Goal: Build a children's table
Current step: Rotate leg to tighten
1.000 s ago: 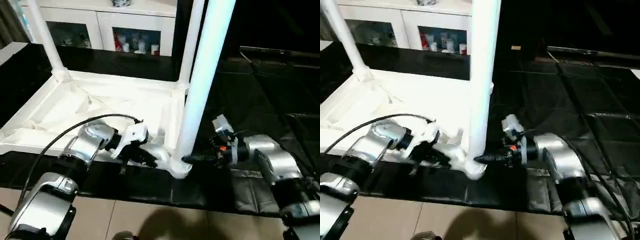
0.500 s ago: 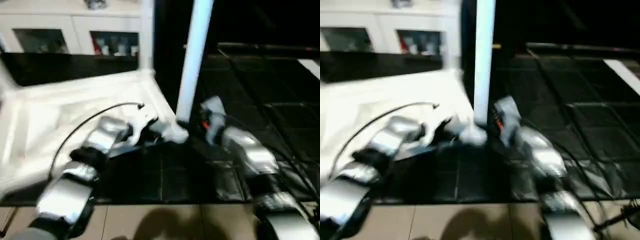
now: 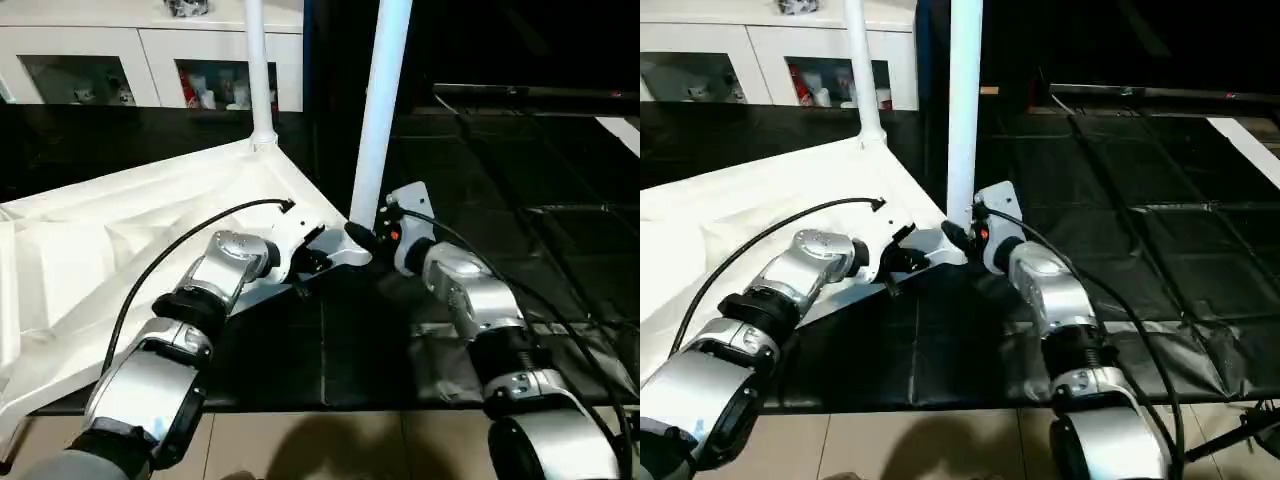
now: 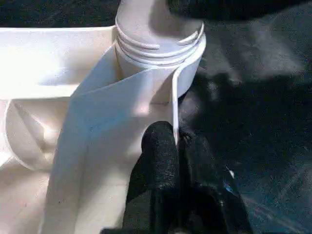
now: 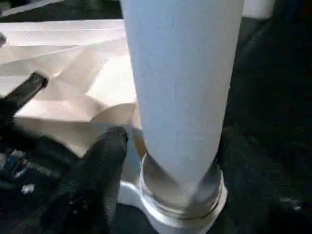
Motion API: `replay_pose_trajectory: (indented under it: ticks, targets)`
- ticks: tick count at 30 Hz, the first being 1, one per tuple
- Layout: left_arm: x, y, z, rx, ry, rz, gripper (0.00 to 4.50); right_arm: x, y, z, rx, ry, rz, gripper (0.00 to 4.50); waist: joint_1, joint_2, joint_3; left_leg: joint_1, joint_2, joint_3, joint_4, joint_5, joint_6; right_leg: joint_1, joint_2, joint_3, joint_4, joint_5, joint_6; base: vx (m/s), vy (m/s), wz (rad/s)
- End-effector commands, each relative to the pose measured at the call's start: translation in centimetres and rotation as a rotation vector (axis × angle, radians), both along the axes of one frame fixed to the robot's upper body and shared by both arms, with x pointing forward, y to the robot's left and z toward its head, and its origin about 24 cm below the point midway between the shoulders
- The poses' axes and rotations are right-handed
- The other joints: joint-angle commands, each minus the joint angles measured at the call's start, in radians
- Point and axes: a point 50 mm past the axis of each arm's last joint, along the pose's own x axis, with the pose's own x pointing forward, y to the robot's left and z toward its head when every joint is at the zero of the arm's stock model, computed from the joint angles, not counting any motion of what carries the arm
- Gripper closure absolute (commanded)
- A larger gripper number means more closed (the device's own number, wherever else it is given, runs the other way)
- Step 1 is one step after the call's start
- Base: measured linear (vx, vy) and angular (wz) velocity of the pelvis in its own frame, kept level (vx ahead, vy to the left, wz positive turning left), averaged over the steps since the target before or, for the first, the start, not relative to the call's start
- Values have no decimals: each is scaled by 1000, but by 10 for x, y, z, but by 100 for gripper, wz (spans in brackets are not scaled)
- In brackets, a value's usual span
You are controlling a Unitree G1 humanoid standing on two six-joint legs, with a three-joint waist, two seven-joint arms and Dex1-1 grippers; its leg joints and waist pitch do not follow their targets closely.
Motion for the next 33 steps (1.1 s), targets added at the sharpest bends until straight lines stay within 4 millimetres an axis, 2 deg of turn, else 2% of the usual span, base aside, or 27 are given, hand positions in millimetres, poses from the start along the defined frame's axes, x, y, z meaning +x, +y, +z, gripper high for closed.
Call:
replay_pose_trajectory:
  ticks: [1,3,5,7,9,11,12,15,16,22,23,24,25,27,28,33]
  targets:
    - [0,-10,12,-26,-68,-111,450,-12,15,-8,12,35,175,118,10,-3,-80,8,72,-36,-55,-49,113,72,-121,80,-69,-95,-167,0,0,0]
    - [-1,-8,13,-20,-70,-138,450,-13,9,-7,10,30,194,102,16,-3,-80,11,73,-36,-55,-61,111,71,-122,79,-72,-112,-163,0,0,0]
    - [-6,1,13,-2,-50,-240,450,-18,-10,-3,-3,18,290,82,21,-2,-79,10,74,-36,-56,-73,103,71,-123,78,-75,-144,-152,0,0,0]
    - [-7,2,13,3,-45,-261,450,-19,-14,-2,-5,16,312,65,31,-1,-79,9,77,-34,-55,-72,106,69,-120,78,-74,-150,-142,0,0,0]
    - [-12,6,14,10,-34,-356,450,-22,-23,4,11,17,383,57,38,-2,-80,11,79,-35,-55,-80,104,67,-122,78,-74,-157,-142,0,0,0]
    - [-17,9,13,26,-19,-422,450,-25,-29,7,21,27,435,28,48,-1,-79,13,80,-34,-55,-83,103,66,-124,79,-75,-166,-139,0,0,0]
    - [-20,12,12,42,-8,-476,450,-27,-33,8,17,44,471,28,52,-4,-79,12,81,-35,-56,-78,101,65,-123,78,-73,-166,-136,0,0,0]
    - [-26,17,11,61,18,-557,450,-31,-40,8,2,76,541,5,64,-1,-79,18,84,-33,-57,-86,92,59,-124,80,-76,-184,-136,0,0,0]
    - [-27,18,11,56,25,-579,450,-33,-42,10,1,87,580,5,68,-5,-79,19,84,-32,-58,-89,83,59,-124,80,-75,-187,-136,0,0,0]
    - [-32,21,12,57,44,-660,450,-42,-44,12,4,120,734,5,76,-7,-79,12,80,-34,-56,-87,87,63,-125,78,-77,-221,-114,0,0,0]
    - [-33,22,12,59,47,-672,450,-43,-44,12,8,122,749,5,76,-11,-79,12,81,-34,-56,-87,87,63,-126,77,-77,-225,-112,0,0,0]
    - [-34,22,11,61,51,-686,450,-42,-44,11,13,124,749,5,77,-9,-78,13,81,-34,-57,-85,88,61,-125,77,-78,-233,-109,0,0,0]
    - [-35,23,11,65,53,-700,450,-42,-44,11,20,126,750,21,77,-8,-79,13,81,-35,-57,-84,87,60,-126,77,-78,-236,-109,0,0,0]
    - [-37,23,10,69,56,-720,450,-41,-42,11,32,129,758,21,78,-8,-79,13,82,-35,-58,-83,83,59,-125,77,-77,-233,-114,0,0,0]
    - [-38,22,10,68,56,-732,450,-41,-40,11,41,128,766,49,78,-7,-78,14,85,-36,-59,-88,80,58,-126,77,-76,-233,-118,0,0,0]
    - [-39,19,10,63,53,-746,450,-40,-36,10,57,139,784,80,77,-7,-78,15,84,-34,-59,-93,72,59,-127,78,-77,-233,-126,0,0,0]
